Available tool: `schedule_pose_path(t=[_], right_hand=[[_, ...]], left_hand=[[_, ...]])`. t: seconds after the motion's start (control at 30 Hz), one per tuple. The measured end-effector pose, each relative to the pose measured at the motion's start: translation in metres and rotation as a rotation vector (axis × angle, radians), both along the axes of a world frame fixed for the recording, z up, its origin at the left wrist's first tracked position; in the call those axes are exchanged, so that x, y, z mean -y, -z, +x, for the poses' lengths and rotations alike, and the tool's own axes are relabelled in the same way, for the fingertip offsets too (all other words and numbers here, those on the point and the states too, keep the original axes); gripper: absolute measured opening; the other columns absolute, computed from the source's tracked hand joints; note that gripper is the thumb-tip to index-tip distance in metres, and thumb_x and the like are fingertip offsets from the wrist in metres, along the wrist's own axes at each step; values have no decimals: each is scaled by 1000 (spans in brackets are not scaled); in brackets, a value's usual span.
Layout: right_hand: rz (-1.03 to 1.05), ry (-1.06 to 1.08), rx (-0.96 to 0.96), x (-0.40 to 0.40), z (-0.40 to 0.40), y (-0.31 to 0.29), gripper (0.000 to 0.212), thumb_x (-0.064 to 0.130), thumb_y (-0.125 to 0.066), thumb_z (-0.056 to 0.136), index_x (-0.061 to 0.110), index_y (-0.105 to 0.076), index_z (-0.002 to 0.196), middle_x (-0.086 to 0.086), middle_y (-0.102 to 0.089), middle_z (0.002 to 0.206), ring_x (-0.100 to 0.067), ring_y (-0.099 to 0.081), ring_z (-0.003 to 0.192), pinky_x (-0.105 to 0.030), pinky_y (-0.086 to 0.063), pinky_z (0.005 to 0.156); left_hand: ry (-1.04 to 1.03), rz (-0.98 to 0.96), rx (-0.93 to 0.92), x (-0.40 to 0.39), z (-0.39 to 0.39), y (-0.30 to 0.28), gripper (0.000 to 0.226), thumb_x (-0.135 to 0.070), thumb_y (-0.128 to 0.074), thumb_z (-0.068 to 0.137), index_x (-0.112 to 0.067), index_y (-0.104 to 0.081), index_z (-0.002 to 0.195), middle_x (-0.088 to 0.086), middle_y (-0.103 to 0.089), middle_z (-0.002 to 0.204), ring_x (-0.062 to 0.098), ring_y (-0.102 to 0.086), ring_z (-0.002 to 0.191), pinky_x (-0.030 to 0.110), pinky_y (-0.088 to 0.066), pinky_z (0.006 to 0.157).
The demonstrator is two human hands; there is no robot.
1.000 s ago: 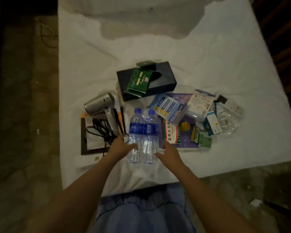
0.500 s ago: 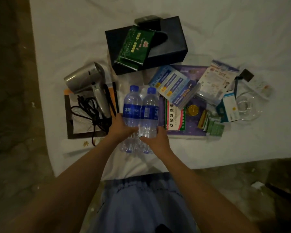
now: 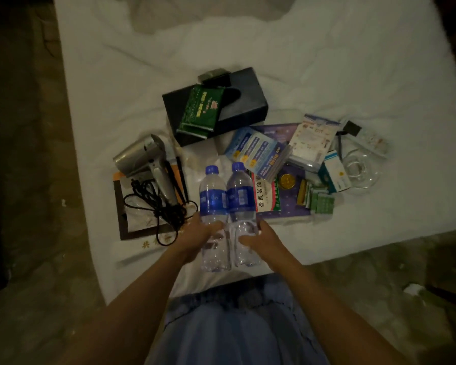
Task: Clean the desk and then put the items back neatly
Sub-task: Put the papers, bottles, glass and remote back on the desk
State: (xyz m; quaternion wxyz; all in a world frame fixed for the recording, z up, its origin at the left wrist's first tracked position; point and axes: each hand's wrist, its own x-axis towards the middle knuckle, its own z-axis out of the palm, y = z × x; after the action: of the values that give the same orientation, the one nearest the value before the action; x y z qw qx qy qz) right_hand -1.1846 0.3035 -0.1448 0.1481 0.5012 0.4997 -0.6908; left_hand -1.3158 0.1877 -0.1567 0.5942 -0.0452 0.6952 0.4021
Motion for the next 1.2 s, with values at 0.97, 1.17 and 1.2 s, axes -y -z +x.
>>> schedule_pose_path(t=[0.97,1.17,1.2], right_hand=[[634,1250,-199,55,483,-268,37,-1,-60,84,14,-52,117,-6,-66,103,-15,-68,89,-25,-55,72],[727,1535,-115,94,611,-281,47,9,-66,82,18,-47,123,-3,-61,111,-17,-64,98,-29,-53,80],[743,1574,-99,100,629,-281,49,10,-67,81,17,-46,125,-3,-61,112,-17,-63,99,-29,-53,81]], left_hand=[[1240,696,2,-165,472,-281,49,-11,-67,82,-20,-43,124,6,-61,113,20,-62,99,27,-51,72],[1452,736,81,-158,633,-295,67,-24,-75,65,-14,-44,124,7,-62,108,22,-63,95,35,-55,78],[1486,748,75,-156,658,-299,54,-18,-72,74,-16,-44,120,4,-62,103,16,-62,90,25,-53,70]])
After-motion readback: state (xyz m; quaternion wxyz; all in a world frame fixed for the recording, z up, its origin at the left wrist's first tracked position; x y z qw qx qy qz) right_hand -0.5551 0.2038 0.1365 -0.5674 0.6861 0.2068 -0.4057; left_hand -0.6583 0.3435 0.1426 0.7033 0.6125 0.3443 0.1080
